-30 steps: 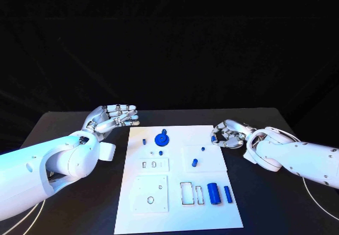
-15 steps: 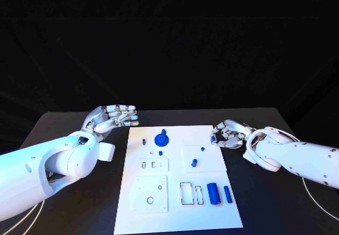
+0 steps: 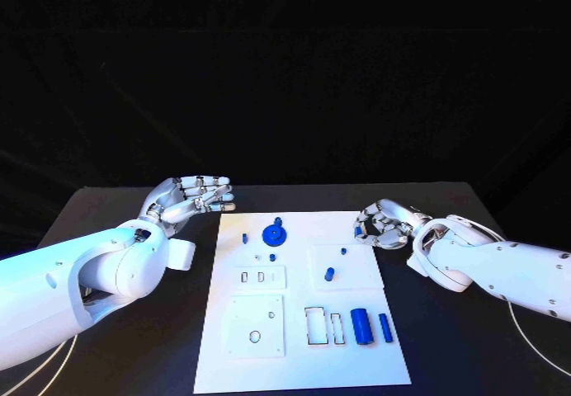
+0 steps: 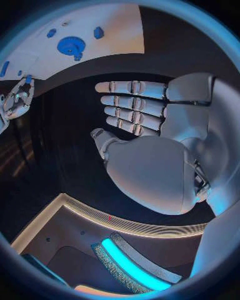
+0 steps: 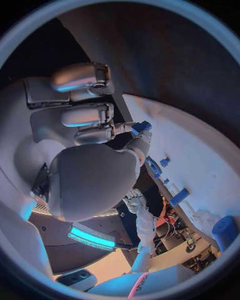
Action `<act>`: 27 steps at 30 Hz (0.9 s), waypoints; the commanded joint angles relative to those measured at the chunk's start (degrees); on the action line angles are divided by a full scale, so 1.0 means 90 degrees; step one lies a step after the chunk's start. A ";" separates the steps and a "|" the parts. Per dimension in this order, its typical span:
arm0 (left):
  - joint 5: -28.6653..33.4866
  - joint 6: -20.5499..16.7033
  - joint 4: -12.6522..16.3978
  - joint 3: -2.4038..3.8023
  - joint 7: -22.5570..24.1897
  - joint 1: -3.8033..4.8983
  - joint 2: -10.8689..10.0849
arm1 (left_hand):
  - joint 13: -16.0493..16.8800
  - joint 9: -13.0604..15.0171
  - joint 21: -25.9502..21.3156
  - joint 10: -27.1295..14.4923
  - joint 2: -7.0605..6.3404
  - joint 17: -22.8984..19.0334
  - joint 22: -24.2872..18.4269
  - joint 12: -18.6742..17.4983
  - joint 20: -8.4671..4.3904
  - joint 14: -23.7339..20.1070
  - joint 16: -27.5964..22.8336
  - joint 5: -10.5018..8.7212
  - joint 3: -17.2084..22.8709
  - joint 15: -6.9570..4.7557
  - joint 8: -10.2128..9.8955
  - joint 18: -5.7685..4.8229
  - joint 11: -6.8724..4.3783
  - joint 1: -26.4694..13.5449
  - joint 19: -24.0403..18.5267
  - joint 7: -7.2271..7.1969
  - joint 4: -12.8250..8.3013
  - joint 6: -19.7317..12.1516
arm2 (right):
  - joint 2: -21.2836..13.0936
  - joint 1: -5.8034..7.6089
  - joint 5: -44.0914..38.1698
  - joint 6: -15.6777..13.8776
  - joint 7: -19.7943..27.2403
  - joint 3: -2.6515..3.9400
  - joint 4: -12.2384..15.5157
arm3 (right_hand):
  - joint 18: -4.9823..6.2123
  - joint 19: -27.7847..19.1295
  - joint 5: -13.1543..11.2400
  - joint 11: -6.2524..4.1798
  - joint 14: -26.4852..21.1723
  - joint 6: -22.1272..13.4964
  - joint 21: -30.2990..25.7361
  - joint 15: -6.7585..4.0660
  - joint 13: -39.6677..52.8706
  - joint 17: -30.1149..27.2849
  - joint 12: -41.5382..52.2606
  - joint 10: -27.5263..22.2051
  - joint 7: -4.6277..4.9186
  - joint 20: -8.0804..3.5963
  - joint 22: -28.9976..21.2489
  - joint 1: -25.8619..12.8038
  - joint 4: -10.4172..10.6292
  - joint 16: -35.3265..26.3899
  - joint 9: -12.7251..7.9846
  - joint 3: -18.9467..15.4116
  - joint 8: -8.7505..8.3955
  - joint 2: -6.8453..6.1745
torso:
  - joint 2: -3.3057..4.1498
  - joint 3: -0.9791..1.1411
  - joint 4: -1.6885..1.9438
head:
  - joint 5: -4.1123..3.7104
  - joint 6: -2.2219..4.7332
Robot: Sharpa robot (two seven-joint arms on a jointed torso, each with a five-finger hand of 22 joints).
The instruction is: Assemble the parts on the task board
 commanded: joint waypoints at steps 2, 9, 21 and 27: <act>-0.0003 0.0095 -0.0015 0.0005 0.0044 0.0006 0.0014 | -0.0007 -0.0009 0.0027 -0.0049 -0.0048 0.0005 0.0008 -0.0018 -0.0004 -0.0029 -0.0026 -0.0043 0.0011 0.0002 -0.0040 0.0066 0.0016 -0.0033 -0.0033 0.0110 -0.0037 -0.0051 | -0.0018 0.0163 -0.0291 -0.0362 -0.0736 0.0018 0.0339 | -0.0043 0.0680 0.0003 -0.0044 0.0649 0.0085 0.0028 -0.0060 0.0878 0.1566 -0.0066 0.0029 -0.0121 -0.0066 0.1676 0.0004 -0.0024 0.0029 0.0183 0.0096 0.0192 0.0121 | -0.0013 -0.0007 -0.0004 | 0.0033 -0.0002; -0.0003 0.0100 -0.0063 0.0004 0.0041 0.0006 0.0053 | -0.0006 -0.0010 0.0033 -0.0056 -0.0042 0.0013 0.0009 -0.0017 -0.0002 -0.0031 -0.0034 -0.0043 0.0017 0.0004 -0.0043 0.0066 0.0019 -0.0047 -0.0037 0.0112 -0.0043 -0.0056 | 0.0194 0.0382 -0.0627 -0.0506 -0.1540 0.0025 0.0990 | -0.0043 0.0680 0.0037 -0.0027 0.0648 -0.0017 0.0028 -0.0052 0.0798 0.1562 -0.0164 -0.0033 -0.0097 -0.0070 0.1676 -0.0058 -0.0071 0.0026 0.0206 0.0207 0.0215 0.0184 | -0.0025 -0.0011 0.0000 | 0.0119 -0.0029; -0.0003 0.0148 -0.0256 0.0003 0.0047 0.0004 0.0189 | -0.0007 -0.0011 0.0034 -0.0061 -0.0047 0.0015 0.0009 -0.0018 -0.0001 -0.0031 -0.0036 -0.0044 0.0014 0.0005 -0.0046 0.0065 0.0020 -0.0056 -0.0039 0.0112 -0.0044 -0.0061 | 0.1168 0.0266 -0.1103 -0.0446 -0.2467 0.0002 0.1615 | -0.0043 0.0680 0.0102 -0.0029 0.0635 -0.0029 0.0028 -0.0052 0.0818 0.1507 -0.0152 -0.0010 -0.0099 -0.0070 0.1676 -0.0108 -0.0101 0.0008 0.0232 0.0253 0.0256 0.0192 | -0.0073 -0.0044 0.0037 | 0.0162 -0.0151; -0.0003 0.0145 -0.0290 0.0002 0.0044 0.0004 0.0214 | -0.0006 -0.0012 0.0036 -0.0064 -0.0047 0.0019 0.0010 -0.0017 0.0000 -0.0031 -0.0039 -0.0044 0.0014 0.0006 -0.0047 0.0065 0.0020 -0.0066 -0.0042 0.0111 -0.0045 -0.0064 | 0.1570 0.0122 -0.1160 -0.0403 -0.2727 -0.0054 0.1589 | -0.0043 0.0680 0.0043 -0.0029 0.0629 -0.0051 0.0028 -0.0053 0.0815 0.1479 -0.0160 -0.0008 -0.0100 -0.0071 0.1676 -0.0190 -0.0102 -0.0001 0.0249 0.0264 0.0283 0.0186 | -0.0061 -0.0046 0.0040 | 0.0216 -0.0183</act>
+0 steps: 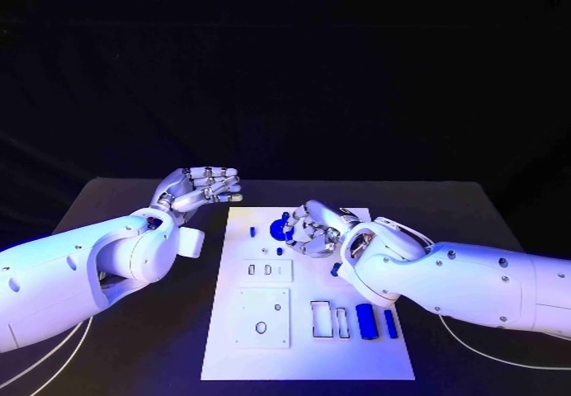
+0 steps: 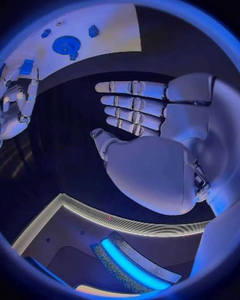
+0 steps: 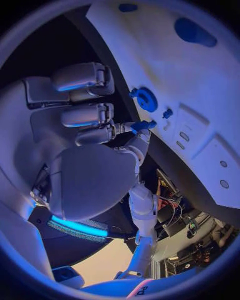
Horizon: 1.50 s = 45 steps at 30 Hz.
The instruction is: Assemble the parts on the task board
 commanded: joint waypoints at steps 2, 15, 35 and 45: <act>-0.0003 0.0121 -0.0002 0.0004 0.0045 0.0006 0.0028 | -0.0006 -0.0006 0.0036 -0.0040 -0.0021 0.0007 0.0011 -0.0016 0.0001 -0.0031 -0.0040 -0.0044 -0.0004 0.0006 -0.0021 0.0065 -0.0004 -0.0044 -0.0042 0.0110 -0.0027 -0.0064 | 0.0182 -0.0113 -0.0328 0.0054 -0.0480 -0.0029 -0.0041 | -0.0043 0.0666 -0.0047 -0.0030 0.0604 0.0023 0.0028 -0.0031 0.0822 0.1473 -0.0028 -0.0002 -0.0027 -0.0040 0.1677 -0.0082 0.0011 -0.0004 0.0269 0.0046 0.0286 0.0020 | 0.0006 0.0004 0.0003 | 0.0055 -0.0053; -0.0003 0.0128 -0.0001 0.0003 0.0045 0.0005 0.0017 | -0.0006 -0.0006 0.0036 -0.0040 -0.0021 0.0007 0.0011 -0.0016 0.0001 -0.0031 -0.0040 -0.0044 -0.0004 0.0006 -0.0021 0.0065 -0.0004 -0.0044 -0.0042 0.0110 -0.0027 -0.0064 | 0.0559 -0.0440 -0.0846 0.0157 -0.0673 -0.0068 -0.0121 | -0.0043 0.0666 0.0046 -0.0038 0.0603 0.0006 0.0028 -0.0039 0.0871 0.1464 0.0014 0.0041 -0.0037 -0.0046 0.1677 -0.0217 -0.0007 -0.0007 0.0294 0.0045 0.0334 -0.0065 | 0.0010 0.0019 0.0002 | 0.0139 -0.0188; -0.0003 0.0154 -0.0012 0.0004 0.0029 0.0005 0.0002 | -0.0005 -0.0006 0.0040 -0.0043 -0.0019 0.0014 0.0011 -0.0014 0.0004 -0.0031 -0.0047 -0.0045 -0.0007 0.0007 -0.0020 0.0065 -0.0003 -0.0070 -0.0047 0.0113 -0.0024 -0.0064 | 0.0559 -0.0519 -0.1020 0.0330 -0.0811 -0.0086 -0.0088 | -0.0043 0.0666 -0.0043 -0.0044 0.0602 -0.0011 0.0028 -0.0045 0.0892 0.1455 0.0024 0.0056 -0.0043 -0.0054 0.1677 -0.0380 -0.0025 -0.0011 0.0306 0.0006 0.0372 -0.0215 | 0.0002 0.0017 -0.0005 | 0.0192 -0.0236; -0.0003 0.0158 -0.0012 0.0004 0.0026 0.0005 -0.0009 | -0.0005 -0.0006 0.0040 -0.0043 -0.0019 0.0014 0.0011 -0.0014 0.0004 -0.0031 -0.0047 -0.0045 -0.0007 0.0007 -0.0020 0.0065 -0.0003 -0.0070 -0.0047 0.0113 -0.0024 -0.0064 | 0.0582 -0.0535 -0.1044 0.0383 -0.0788 -0.0095 -0.0160 | -0.0043 0.0666 -0.0166 -0.0037 0.0601 -0.0044 0.0028 -0.0042 0.0864 0.1452 -0.0014 0.0027 -0.0034 -0.0053 0.1677 -0.0466 -0.0026 -0.0013 0.0297 -0.0025 0.0372 -0.0311 | 0.0005 0.0021 -0.0009 | 0.0202 -0.0215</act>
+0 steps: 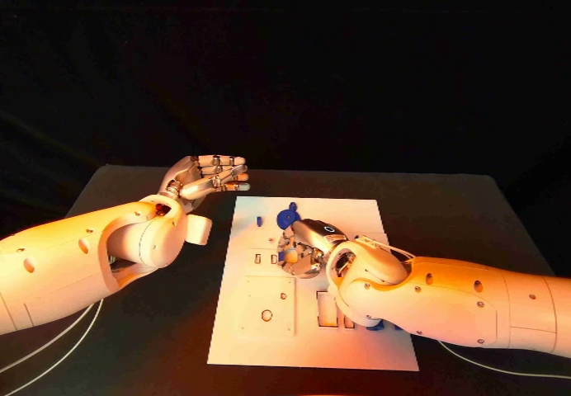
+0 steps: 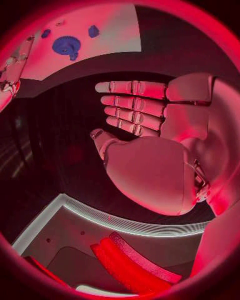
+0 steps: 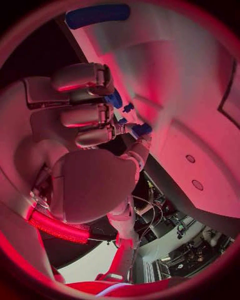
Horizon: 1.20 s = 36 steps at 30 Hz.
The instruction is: Assemble the parts on the task board
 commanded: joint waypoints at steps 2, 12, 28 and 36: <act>-0.0003 0.0116 0.0007 0.0005 0.0035 0.0006 0.0001 | -0.0005 -0.0008 0.0040 -0.0044 0.0006 0.0005 0.0008 -0.0014 0.0004 -0.0031 -0.0021 -0.0022 -0.0007 0.0007 -0.0021 0.0065 -0.0002 -0.0045 -0.0048 0.0113 -0.0024 -0.0064 | 0.0013 -0.0010 -0.0127 0.0146 0.0008 -0.0004 -0.0034 | -0.0043 0.0666 -0.0069 -0.0030 0.0600 -0.0039 0.0028 -0.0038 0.0833 0.1446 -0.0052 -0.0001 0.0007 -0.0052 0.1674 -0.0065 -0.0012 -0.0016 0.0270 -0.0049 0.0003 -0.0026 | 0.0003 0.0002 -0.0001 | -0.0002 0.0011; -0.0003 0.0118 0.0003 0.0005 0.0032 0.0006 -0.0002 | -0.0005 -0.0008 0.0040 -0.0044 0.0006 0.0005 0.0008 -0.0014 0.0004 -0.0031 -0.0021 -0.0022 -0.0007 0.0007 -0.0021 0.0065 -0.0002 -0.0045 -0.0048 0.0113 -0.0024 -0.0064 | 0.0031 -0.0012 -0.0132 0.0148 0.0079 -0.0008 -0.0091 | -0.0043 0.0666 -0.0138 0.0021 0.0594 -0.0178 0.0028 0.0001 0.0767 0.1423 -0.0137 -0.0074 0.0070 -0.0026 0.1674 -0.0141 -0.0006 -0.0024 0.0221 -0.0087 -0.0073 -0.0149 | -0.0003 -0.0001 -0.0003 | 0.0004 0.0005; -0.0003 0.0121 -0.0003 0.0004 0.0023 0.0006 -0.0007 | -0.0005 -0.0008 0.0040 -0.0044 0.0006 0.0005 0.0008 -0.0014 0.0004 -0.0031 -0.0021 -0.0022 -0.0007 0.0007 -0.0021 0.0065 -0.0002 -0.0045 -0.0048 0.0113 -0.0024 -0.0064 | 0.0043 -0.0012 -0.0126 0.0200 0.0224 -0.0014 -0.0099 | -0.0043 0.0666 -0.0144 0.0128 0.0586 -0.0440 0.0028 0.0092 0.0530 0.1393 -0.0421 -0.0315 0.0187 0.0053 0.1674 -0.0215 0.0009 -0.0037 0.0115 -0.0196 -0.0239 -0.0342 | -0.0002 -0.0004 0.0001 | -0.0012 0.0004; -0.0003 0.0126 -0.0019 0.0004 0.0013 0.0005 -0.0002 | -0.0005 -0.0009 0.0045 -0.0052 0.0008 0.0017 0.0008 -0.0013 0.0007 -0.0034 -0.0033 -0.0022 -0.0007 0.0010 -0.0022 0.0066 -0.0001 -0.0074 -0.0057 0.0113 -0.0027 -0.0068 | 0.0030 -0.0012 -0.0147 0.0000 0.0296 -0.0016 -0.0074 | -0.0043 0.0666 -0.0289 0.0230 0.0568 -0.0800 0.0028 0.0187 0.0132 0.1335 -0.0860 -0.0716 0.0288 0.0150 0.1674 -0.0239 0.0156 -0.0064 -0.0037 -0.0829 -0.0434 -0.0424 | 0.0000 -0.0003 0.0001 | -0.0011 0.0013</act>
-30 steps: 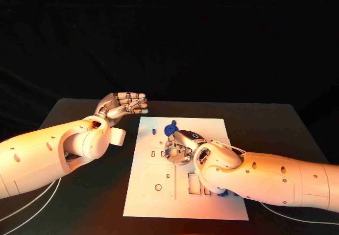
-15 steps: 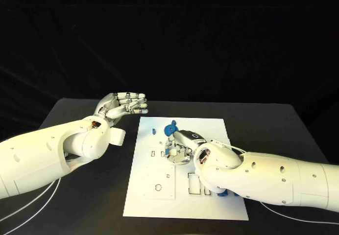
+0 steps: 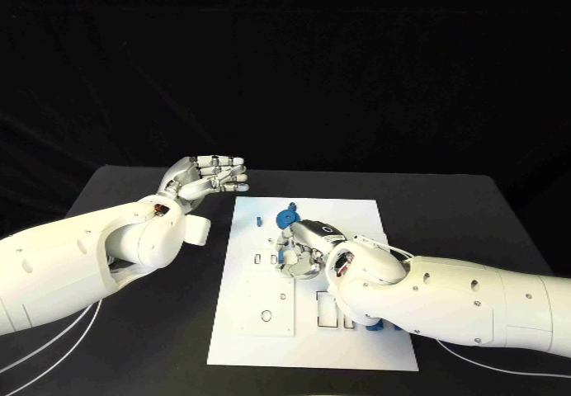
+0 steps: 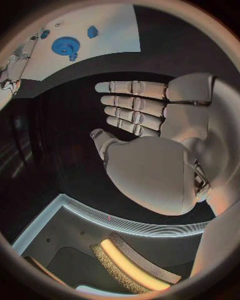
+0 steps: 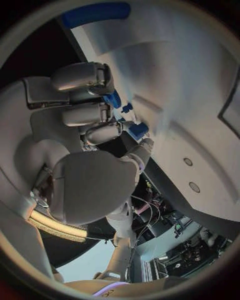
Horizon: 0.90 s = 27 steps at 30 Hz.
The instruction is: Assemble the parts on the task board
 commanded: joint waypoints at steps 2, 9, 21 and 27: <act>-0.0003 0.0109 -0.0007 0.0004 0.0027 0.0005 0.0013 | -0.0005 -0.0009 0.0020 -0.0052 0.0008 0.0005 0.0009 -0.0013 0.0007 -0.0034 -0.0033 -0.0024 -0.0007 0.0009 -0.0022 0.0066 -0.0001 -0.0074 -0.0056 0.0123 -0.0027 -0.0031 | -0.0017 -0.0007 -0.0109 -0.0170 0.0175 -0.0002 0.0047 | -0.0044 0.0666 -0.0302 0.0033 0.0579 -0.0164 0.0028 0.0086 0.0047 0.1334 -0.0123 -0.0164 0.0024 0.0083 0.1677 0.0200 0.0193 -0.0031 -0.0096 -0.0814 -0.0086 0.0075 | 0.0004 0.0003 0.0003 | 0.0004 0.0007; -0.0103 0.0122 -0.0039 0.0004 -0.0089 0.0004 0.0028 | -0.0006 -0.0013 0.0023 -0.0072 -0.0007 0.0012 0.0009 -0.0018 0.0011 -0.0054 -0.0053 -0.0026 -0.0016 0.0015 -0.0031 0.0065 0.0003 -0.0095 -0.0065 0.0123 -0.0036 -0.0049 | -0.0172 -0.0005 -0.0204 -0.0401 0.0217 0.0012 0.0235 | -0.0044 0.0666 -0.0345 0.0077 0.0572 -0.0291 0.0028 0.0124 -0.0060 0.1309 -0.0141 -0.0251 0.0080 0.0127 0.1677 0.0900 0.0999 -0.0050 -0.0265 -0.2206 -0.0115 0.0296 | -0.0005 0.0016 0.0002 | 0.0006 0.0023; -0.2395 0.0988 -0.0094 0.0004 -0.2686 0.0095 0.0146 | 0.0520 0.0317 0.1800 0.0590 0.0132 0.2259 0.0954 0.1162 -0.0627 0.1403 0.3026 -0.0010 -0.1329 -0.0635 0.0812 0.0067 -0.0474 -0.0979 0.1191 -0.0221 0.0691 -0.0645 | -0.1289 0.0673 0.1882 -0.1015 0.1927 0.0104 0.0622 | -0.0035 0.0650 0.0224 0.0084 0.0555 -0.0271 -0.0002 0.0129 -0.0068 0.1243 -0.0092 -0.0260 0.0081 0.0130 0.1658 0.1315 0.1043 -0.0083 -0.0328 -0.2269 -0.0063 0.0474 | -0.0109 0.0054 -0.0021 | 0.0049 0.0084; -0.3330 0.1597 -0.0145 0.0004 -0.3747 0.0261 0.0327 | 0.1692 0.0935 0.3672 0.0751 0.0342 0.4606 0.2342 0.2974 -0.0821 0.2136 0.5788 -0.0008 -0.1571 -0.0833 0.2036 0.0026 -0.0652 -0.1404 0.1175 -0.0368 0.0629 -0.0582 | -0.1942 0.1001 0.2882 -0.0983 0.2197 0.0140 0.0627 | -0.0017 0.0615 0.0349 0.0066 0.0548 -0.0204 -0.0072 0.0114 -0.0104 0.1217 -0.0117 -0.0297 0.0060 0.0117 0.1616 0.1324 0.1053 -0.0096 -0.0325 -0.2202 0.0003 0.0558 | -0.0161 0.0071 -0.0036 | 0.0060 0.0046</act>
